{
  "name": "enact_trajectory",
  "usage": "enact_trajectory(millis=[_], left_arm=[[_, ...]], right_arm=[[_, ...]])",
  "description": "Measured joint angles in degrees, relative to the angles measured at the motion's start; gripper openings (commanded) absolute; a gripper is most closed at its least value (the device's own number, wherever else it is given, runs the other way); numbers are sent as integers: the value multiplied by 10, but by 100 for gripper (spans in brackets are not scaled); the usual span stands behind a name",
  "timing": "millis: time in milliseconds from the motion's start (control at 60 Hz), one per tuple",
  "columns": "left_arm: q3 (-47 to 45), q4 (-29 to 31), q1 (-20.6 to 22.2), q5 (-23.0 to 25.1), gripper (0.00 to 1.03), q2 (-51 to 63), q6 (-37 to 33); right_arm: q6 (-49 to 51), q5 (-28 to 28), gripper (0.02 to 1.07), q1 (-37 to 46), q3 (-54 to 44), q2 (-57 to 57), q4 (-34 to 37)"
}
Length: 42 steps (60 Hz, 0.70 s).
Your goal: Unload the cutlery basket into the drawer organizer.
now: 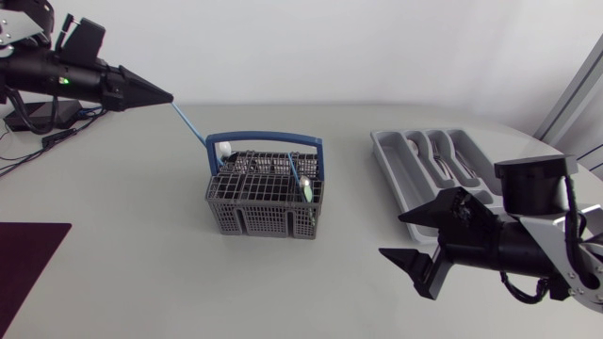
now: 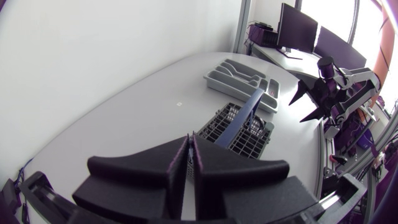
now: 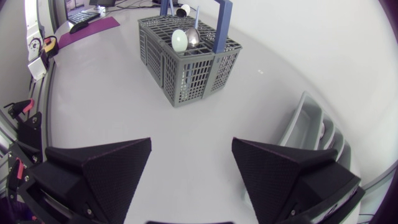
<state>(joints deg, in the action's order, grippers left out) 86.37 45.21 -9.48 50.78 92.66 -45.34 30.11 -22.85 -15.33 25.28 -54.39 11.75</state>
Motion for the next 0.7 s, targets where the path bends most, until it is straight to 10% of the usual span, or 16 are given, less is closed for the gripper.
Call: enact_trajectory(millis=[350,700], left_arm=[[96,87,-54,47,11,-65,-12],[97,181,0,78,11,-139,-28]], right_arm=[[0,0,97,-11,23,83,45],[-3,-1,97,-63,77,133,67]])
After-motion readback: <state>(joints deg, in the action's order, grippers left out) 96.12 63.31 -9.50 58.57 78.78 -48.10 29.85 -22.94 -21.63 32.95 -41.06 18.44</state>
